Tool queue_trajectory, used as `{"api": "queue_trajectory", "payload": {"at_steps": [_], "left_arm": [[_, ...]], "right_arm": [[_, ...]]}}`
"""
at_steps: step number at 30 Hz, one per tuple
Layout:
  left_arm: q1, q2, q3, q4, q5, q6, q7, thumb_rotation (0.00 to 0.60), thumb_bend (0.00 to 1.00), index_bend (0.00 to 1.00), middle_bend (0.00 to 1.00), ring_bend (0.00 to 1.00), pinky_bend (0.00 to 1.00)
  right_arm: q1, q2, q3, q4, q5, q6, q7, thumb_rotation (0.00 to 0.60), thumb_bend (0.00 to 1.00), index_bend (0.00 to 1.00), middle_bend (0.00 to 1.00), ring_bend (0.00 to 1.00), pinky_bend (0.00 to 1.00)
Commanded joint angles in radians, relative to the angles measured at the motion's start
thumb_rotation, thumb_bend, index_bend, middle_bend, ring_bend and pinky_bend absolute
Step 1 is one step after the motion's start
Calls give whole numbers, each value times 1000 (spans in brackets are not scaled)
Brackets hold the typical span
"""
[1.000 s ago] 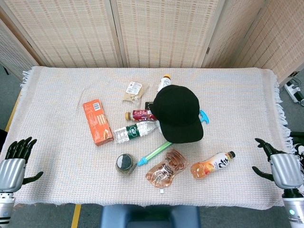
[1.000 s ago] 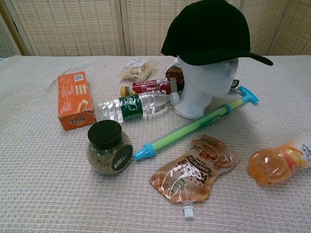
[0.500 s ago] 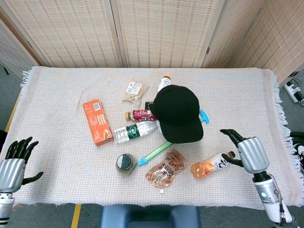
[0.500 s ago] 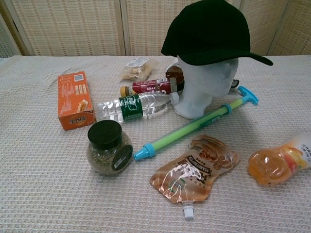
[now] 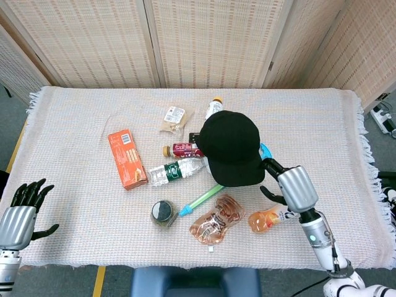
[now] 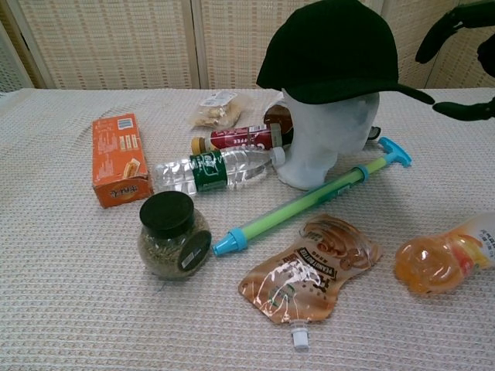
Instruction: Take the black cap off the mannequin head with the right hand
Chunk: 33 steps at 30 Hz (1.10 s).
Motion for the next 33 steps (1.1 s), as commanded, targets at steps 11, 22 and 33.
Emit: {"api": "queue_trajectory", "payload": {"at_steps": [11, 22, 33], "left_arm": [[3, 2, 3, 10, -13, -9, -19, 600, 59, 186, 91, 88, 56], [-3, -3, 4, 17, -8, -16, -26, 600, 58, 185, 91, 87, 56], [-10, -5, 8, 7, 1, -23, -19, 600, 58, 177, 90, 88, 56]], "right_arm": [[60, -107, 0, 114, 11, -2, 3, 600, 425, 567, 442, 861, 991], [85, -163, 55, 172, 20, 82, 33, 600, 581, 791, 599, 929, 1000], [149, -197, 159, 211, 91, 100, 39, 600, 624, 863, 656, 960, 1000]]}}
